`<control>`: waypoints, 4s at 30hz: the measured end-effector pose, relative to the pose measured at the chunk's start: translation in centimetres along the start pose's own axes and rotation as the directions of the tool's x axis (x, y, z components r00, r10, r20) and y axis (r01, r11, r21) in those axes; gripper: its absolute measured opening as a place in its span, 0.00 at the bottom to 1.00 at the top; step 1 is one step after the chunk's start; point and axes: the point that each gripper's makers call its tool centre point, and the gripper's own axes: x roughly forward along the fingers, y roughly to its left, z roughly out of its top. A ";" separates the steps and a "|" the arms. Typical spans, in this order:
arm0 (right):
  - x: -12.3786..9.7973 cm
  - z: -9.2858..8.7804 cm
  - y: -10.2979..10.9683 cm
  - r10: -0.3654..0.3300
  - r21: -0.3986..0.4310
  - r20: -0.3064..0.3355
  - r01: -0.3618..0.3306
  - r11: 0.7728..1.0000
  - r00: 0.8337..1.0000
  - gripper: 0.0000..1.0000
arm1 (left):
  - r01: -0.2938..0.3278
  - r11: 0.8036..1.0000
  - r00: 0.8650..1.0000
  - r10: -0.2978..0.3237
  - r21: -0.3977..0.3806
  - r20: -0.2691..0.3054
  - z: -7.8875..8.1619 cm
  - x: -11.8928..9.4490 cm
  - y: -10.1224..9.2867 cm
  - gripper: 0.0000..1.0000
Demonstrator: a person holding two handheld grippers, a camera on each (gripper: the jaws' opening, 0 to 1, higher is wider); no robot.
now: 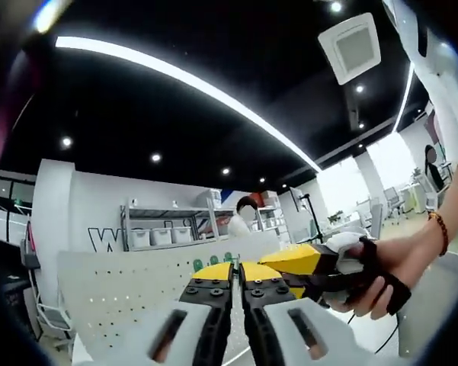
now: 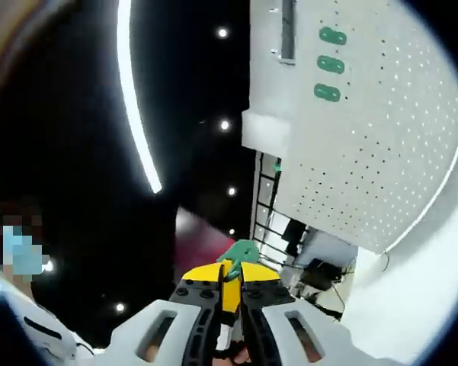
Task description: Insert the hook assembly into the mounting plate slot until the hook locks in place.
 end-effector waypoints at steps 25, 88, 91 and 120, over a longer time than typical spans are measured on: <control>-0.2 -0.4 -0.9 -0.142 -0.262 -0.123 0.106 0.959 0.982 0.01 | 0.007 0.997 0.996 0.000 0.077 -0.094 -2.2 -0.5 -0.1 0.03; 0.4 2.3 -3.6 -0.437 -0.698 -0.080 0.263 0.666 0.896 0.01 | -0.097 0.993 0.970 0.079 -0.066 -0.231 -4.6 -3.5 -1.5 0.18; 0.8 3.0 -3.8 -0.457 -0.725 -0.061 0.275 0.632 0.888 0.01 | -0.099 0.992 0.965 0.077 -0.078 -0.252 -5.0 -3.8 -2.0 0.21; 4.5 10.4 -6.8 -0.591 -0.867 0.144 0.389 0.311 0.793 0.01 | -0.077 0.982 0.952 0.021 -0.172 -0.307 -6.4 -6.6 -5.2 0.44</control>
